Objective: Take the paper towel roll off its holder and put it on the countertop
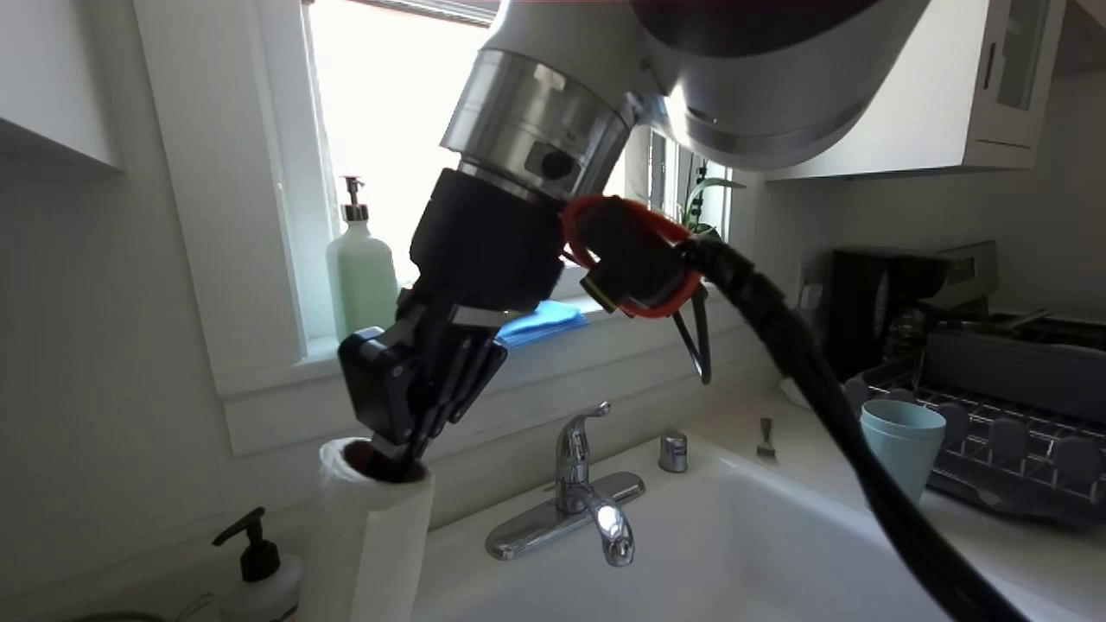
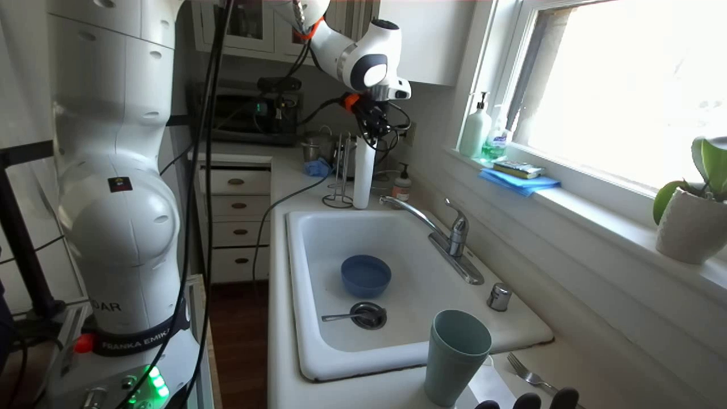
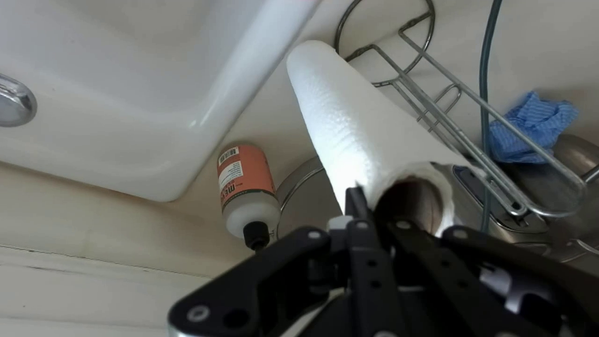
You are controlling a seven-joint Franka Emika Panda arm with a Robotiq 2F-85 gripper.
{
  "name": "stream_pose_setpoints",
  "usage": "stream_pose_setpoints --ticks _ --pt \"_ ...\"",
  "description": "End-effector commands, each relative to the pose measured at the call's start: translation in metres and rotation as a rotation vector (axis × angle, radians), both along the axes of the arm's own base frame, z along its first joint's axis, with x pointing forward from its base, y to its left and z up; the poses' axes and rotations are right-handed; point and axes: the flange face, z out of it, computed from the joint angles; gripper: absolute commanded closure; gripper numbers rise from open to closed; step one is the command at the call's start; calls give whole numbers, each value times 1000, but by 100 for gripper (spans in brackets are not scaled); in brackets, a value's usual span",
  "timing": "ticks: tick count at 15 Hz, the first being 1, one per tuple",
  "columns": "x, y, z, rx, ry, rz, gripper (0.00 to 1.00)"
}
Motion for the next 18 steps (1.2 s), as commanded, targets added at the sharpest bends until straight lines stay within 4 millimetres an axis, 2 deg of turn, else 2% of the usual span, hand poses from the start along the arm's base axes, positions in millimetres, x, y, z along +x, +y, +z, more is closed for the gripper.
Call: stream_pose_setpoints --ticks 1,2,3,5,13,18 --pt "13 10 -3 11 -5 -8 100" --pt "15 11 -4 7 -4 -12 73" --pt "16 12 -5 6 -2 -13 72" --pt "19 13 -7 5 1 -16 60" --pt "23 16 0 16 -9 -18 3" --pt "25 16 -5 7 9 -14 0"
